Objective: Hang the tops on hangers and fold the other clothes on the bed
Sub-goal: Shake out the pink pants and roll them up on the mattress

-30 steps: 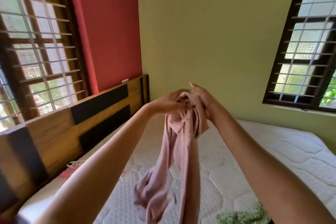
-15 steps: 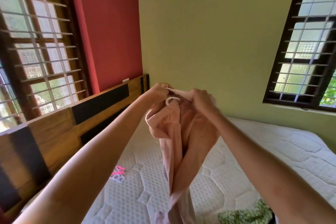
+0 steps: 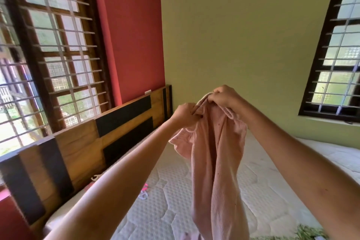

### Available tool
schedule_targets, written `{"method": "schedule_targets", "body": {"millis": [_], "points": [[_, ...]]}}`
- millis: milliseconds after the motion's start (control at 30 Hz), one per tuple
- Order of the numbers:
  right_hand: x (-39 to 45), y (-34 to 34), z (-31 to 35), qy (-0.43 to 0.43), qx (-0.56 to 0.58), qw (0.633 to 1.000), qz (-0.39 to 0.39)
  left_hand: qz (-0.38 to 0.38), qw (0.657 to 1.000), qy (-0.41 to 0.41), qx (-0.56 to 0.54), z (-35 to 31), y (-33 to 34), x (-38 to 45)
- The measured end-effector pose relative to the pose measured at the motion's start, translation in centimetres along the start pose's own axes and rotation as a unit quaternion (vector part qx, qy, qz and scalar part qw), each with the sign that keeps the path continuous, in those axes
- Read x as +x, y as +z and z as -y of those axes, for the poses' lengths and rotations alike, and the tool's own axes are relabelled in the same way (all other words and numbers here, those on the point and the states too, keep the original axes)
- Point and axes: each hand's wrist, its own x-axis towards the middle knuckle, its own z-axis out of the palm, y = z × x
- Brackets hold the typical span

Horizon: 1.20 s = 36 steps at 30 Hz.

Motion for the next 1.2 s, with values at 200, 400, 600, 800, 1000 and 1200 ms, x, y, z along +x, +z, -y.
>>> {"method": "schedule_targets", "body": {"millis": [200,400,600,800,1000,1200], "points": [[-0.1,0.3,-1.7,-0.080,-0.151,0.985,-0.032,0.002,1.000,0.003,-0.005,1.3,-0.6,0.4],[-0.1,0.3,-0.9,-0.201,-0.091,0.975,0.022,-0.038,0.998,-0.015,0.048,1.2,0.0,0.8],[-0.4,0.1,-1.0,-0.221,-0.076,0.971,-0.038,-0.054,0.998,0.013,0.031,1.7,-0.5,1.3],[-1.0,0.8,-1.9,-0.223,-0.128,0.965,-0.051,-0.037,0.997,-0.065,0.026,1.5,-2.6,2.8],[-3.8,6.8,-1.4,-0.260,0.079,0.962,-0.014,-0.023,0.880,-0.156,-0.449,0.4,-4.4,3.5],[-2.5,7.8,0.8,-0.217,0.089,0.965,-0.120,-0.078,0.790,-0.195,-0.575,0.1,-7.9,1.8]]}}
